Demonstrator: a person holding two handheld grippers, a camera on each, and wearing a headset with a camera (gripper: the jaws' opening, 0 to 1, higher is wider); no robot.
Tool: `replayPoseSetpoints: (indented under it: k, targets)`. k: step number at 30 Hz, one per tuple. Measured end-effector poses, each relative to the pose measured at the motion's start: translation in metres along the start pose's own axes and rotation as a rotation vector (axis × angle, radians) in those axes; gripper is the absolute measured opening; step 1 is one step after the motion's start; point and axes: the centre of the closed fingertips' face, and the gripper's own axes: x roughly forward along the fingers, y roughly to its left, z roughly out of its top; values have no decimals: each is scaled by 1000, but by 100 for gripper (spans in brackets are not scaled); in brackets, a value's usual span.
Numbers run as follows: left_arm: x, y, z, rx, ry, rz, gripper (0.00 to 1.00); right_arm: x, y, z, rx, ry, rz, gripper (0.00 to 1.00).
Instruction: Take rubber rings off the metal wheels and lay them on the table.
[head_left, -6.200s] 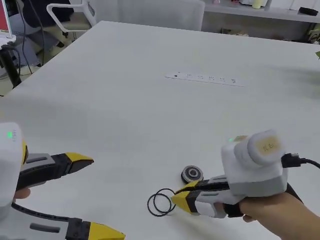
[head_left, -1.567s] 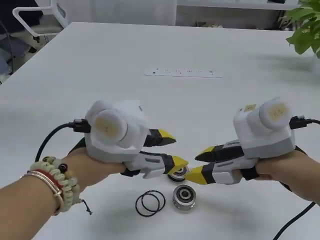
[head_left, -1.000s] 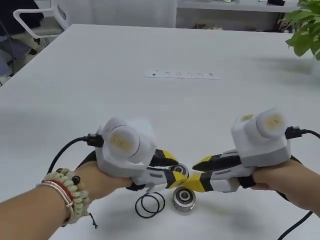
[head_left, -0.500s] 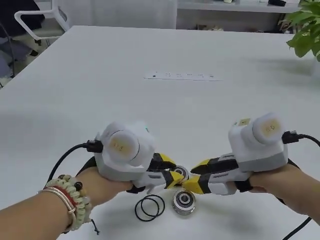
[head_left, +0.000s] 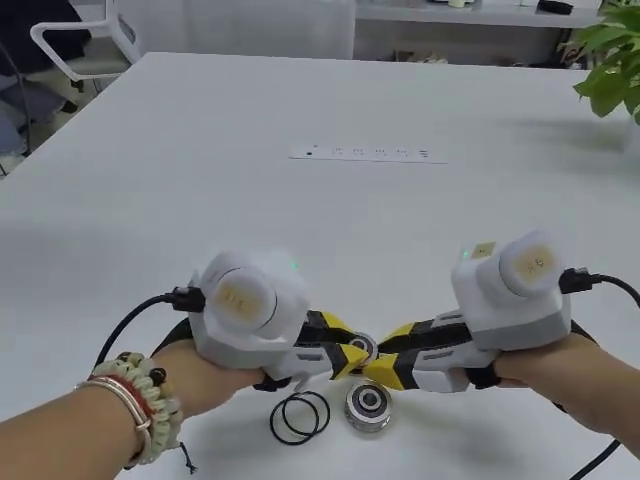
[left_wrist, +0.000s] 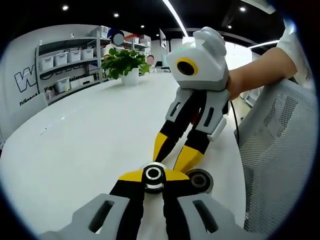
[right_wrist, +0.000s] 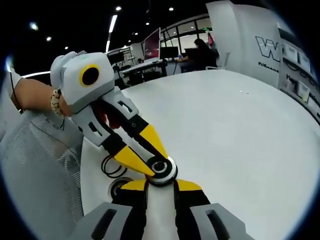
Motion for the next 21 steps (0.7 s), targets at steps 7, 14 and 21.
replayPoseSetpoints:
  k: [7, 14, 21]
  targets:
    - [1, 0, 0, -7, -2, 4, 8, 0, 0, -3, -38, 25, 3, 10]
    - [1, 0, 1, -10, -4, 7, 8, -1, -2, -4, -52, 30, -7, 5]
    - [1, 3, 0, -14, -2, 18, 8, -2, -12, -1, -55, 40, -64, 0]
